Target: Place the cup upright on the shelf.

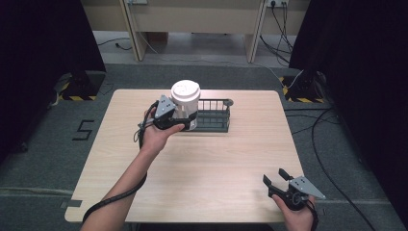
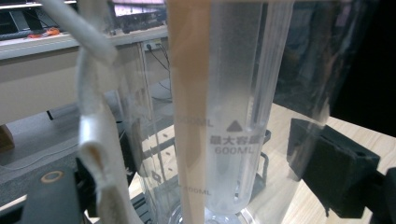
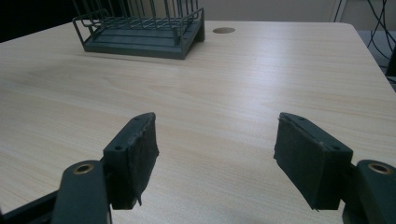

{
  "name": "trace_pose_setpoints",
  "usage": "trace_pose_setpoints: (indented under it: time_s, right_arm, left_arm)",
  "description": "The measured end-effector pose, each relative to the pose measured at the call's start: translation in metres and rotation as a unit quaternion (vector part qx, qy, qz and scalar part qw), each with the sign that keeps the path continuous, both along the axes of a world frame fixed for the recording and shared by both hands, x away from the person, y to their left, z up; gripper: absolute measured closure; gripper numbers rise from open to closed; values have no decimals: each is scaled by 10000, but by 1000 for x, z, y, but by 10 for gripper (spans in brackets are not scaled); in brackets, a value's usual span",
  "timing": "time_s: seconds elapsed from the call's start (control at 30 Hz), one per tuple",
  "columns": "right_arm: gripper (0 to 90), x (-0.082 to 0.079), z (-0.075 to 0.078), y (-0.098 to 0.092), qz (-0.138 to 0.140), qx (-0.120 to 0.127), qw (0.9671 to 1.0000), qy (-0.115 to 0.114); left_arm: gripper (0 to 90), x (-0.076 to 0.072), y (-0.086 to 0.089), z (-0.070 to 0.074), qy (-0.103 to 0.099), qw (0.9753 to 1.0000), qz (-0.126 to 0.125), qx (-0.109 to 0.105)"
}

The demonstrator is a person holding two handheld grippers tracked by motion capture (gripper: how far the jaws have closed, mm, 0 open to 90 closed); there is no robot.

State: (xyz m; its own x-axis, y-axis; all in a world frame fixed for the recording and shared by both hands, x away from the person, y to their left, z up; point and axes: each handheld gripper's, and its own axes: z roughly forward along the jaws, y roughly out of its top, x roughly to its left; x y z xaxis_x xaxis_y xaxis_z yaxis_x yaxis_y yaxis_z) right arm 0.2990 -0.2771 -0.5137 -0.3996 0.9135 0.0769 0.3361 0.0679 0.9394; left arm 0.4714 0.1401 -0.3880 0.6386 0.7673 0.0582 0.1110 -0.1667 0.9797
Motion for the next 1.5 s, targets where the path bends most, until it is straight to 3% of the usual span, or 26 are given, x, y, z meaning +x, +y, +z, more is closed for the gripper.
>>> trace_pose_setpoints:
  time_s: [0.87, 1.5]
  right_arm:
    - [306, 0, 0, -1, 0, 68, 10000, 25]
    - [309, 1, 0, -2, -3, 101, 9999, 68]
  left_arm:
    - [173, 26, -19, 9, 15, 10000, 0, 4]
    - [173, 50, -33, 14, 55, 9998, 182, 32]
